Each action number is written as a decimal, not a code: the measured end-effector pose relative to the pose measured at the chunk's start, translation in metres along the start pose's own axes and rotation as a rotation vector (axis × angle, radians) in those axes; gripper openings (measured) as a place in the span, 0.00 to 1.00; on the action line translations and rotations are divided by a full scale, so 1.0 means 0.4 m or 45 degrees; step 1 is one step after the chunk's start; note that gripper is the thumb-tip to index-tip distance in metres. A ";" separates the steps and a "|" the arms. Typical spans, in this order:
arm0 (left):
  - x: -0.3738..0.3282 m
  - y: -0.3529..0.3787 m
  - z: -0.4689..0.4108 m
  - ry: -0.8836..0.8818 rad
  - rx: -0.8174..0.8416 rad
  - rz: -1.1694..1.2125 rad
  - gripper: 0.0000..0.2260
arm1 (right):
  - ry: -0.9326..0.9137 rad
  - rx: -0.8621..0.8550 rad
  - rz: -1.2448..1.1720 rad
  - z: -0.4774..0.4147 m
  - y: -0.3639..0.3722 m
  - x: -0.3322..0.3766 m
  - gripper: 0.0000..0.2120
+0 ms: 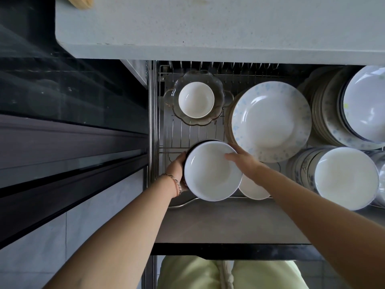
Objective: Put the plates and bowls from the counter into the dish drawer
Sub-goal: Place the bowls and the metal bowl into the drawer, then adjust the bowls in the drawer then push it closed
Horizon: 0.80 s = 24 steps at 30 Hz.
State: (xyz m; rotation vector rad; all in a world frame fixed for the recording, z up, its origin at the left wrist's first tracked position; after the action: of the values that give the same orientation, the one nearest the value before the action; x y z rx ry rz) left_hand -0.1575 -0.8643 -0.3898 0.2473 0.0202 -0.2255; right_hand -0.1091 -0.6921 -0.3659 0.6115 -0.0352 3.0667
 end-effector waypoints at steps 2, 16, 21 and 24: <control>0.003 -0.005 0.003 -0.043 -0.002 0.033 0.17 | 0.001 0.028 0.009 0.002 -0.003 0.006 0.25; -0.036 0.003 0.079 0.164 -0.448 -0.232 0.21 | -0.127 0.014 -0.079 0.049 -0.030 -0.027 0.40; -0.060 0.023 0.231 0.816 -0.789 -0.603 0.10 | -0.083 -0.202 0.254 0.151 -0.082 -0.017 0.26; -0.057 0.093 0.305 0.930 -0.605 -0.804 0.08 | -0.148 -0.340 0.353 0.253 -0.128 -0.025 0.17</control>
State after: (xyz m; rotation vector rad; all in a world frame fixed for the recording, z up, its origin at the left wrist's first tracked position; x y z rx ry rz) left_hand -0.1723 -0.8541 -0.2616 -0.1720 0.8762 -0.7357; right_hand -0.0602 -0.6437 -0.2752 0.8262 -0.5674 3.1938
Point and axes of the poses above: each hand's wrist, its own z-axis away from the middle knuckle, its own y-axis out of the palm, x = y × z, the point moved 4 cm from there along -z, towards the middle knuckle, and after that the axes turned 8 degrees about x, right-handed, at the moved point
